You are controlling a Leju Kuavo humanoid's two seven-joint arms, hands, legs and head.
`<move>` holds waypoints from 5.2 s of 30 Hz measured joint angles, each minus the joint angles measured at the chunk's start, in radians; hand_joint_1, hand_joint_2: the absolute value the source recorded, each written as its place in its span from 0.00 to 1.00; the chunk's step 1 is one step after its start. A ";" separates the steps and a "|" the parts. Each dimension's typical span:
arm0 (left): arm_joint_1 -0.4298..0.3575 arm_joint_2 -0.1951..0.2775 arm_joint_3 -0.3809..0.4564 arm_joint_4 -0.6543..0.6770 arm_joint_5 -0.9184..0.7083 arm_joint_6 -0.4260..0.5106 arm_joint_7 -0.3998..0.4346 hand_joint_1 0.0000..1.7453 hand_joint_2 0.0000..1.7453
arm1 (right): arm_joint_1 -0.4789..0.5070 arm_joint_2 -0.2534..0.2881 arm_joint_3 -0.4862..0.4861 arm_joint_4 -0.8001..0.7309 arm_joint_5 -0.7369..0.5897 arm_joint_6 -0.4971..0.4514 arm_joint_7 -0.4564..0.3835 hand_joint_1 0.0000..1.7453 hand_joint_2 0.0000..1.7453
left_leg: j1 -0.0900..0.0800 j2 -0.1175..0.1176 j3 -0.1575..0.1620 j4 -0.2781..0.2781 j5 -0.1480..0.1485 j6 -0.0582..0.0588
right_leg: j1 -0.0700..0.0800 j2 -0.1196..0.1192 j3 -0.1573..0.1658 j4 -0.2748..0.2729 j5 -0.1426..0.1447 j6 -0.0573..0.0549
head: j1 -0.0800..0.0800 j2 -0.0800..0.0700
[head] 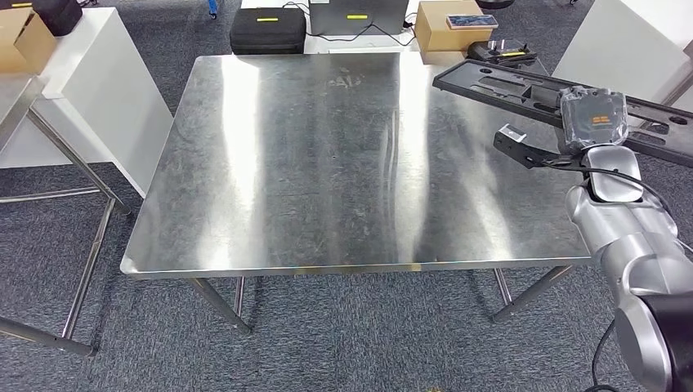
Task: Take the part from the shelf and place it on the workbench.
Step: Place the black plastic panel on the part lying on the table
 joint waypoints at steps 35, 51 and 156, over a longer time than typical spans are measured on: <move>0.000 -0.001 0.039 0.000 0.001 0.046 -0.128 0.00 1.00 | -0.004 0.151 -0.088 0.010 -0.031 0.097 -0.061 1.00 1.00 | -0.003 0.000 -0.001 0.003 -0.001 0.002 | -0.003 0.000 0.000 0.000 0.000 0.001 | 0.000 0.000; 0.001 0.007 0.038 0.000 -0.002 0.036 -0.094 0.00 1.00 | 0.011 0.118 -0.122 0.009 -0.037 0.100 -0.077 1.00 1.00 | 0.013 0.001 0.026 -0.009 -0.011 0.027 | -0.016 0.001 -0.117 0.241 -0.093 0.029 | 0.002 0.000; 0.003 -0.014 0.242 0.002 0.002 0.098 -0.094 0.00 1.00 | 0.028 0.148 -0.173 0.015 0.074 0.182 -0.002 1.00 1.00 | 0.001 0.025 -0.017 0.004 0.011 -0.017 | -0.014 0.005 0.005 0.014 -0.017 0.002 | -0.004 0.000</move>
